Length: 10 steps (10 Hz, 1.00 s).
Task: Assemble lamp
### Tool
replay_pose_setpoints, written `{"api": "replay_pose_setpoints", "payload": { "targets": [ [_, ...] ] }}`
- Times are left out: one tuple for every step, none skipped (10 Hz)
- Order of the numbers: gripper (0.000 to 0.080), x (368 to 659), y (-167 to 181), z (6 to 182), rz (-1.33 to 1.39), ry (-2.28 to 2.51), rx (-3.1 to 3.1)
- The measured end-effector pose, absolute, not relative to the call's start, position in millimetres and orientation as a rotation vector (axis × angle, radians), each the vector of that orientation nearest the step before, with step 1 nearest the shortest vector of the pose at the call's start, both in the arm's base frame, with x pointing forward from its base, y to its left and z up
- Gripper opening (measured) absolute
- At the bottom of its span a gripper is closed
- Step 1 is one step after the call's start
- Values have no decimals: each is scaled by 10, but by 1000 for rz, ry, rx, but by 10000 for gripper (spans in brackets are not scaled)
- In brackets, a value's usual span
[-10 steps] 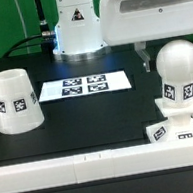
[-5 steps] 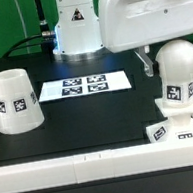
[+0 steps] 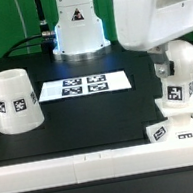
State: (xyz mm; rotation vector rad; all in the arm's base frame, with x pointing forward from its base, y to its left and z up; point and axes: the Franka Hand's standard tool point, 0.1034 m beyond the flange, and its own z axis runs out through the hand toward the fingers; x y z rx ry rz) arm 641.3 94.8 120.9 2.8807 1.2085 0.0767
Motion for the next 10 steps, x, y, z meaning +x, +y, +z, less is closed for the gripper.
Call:
{"api": "replay_pose_setpoints", "payload": {
  "targets": [
    [699,6413,949,1213,71,1287,2842],
    [699,6413,930,1206,66,1397,2784],
    [699,6414,918,1205,63,1472,2741],
    [699,6415,913,1204,62,1521,2714],
    [699,6422,900,1202,61,1655,2619],
    [699,6430,892,1190,63,1804,2490],
    [699,6426,891,1186,49,1917,2389],
    [699,6422,900,1181,39,2006,2305],
    [699,6413,920,1165,42,2060,2250],
    [699,6403,907,1153,24,2167,2137]
  ]
}}
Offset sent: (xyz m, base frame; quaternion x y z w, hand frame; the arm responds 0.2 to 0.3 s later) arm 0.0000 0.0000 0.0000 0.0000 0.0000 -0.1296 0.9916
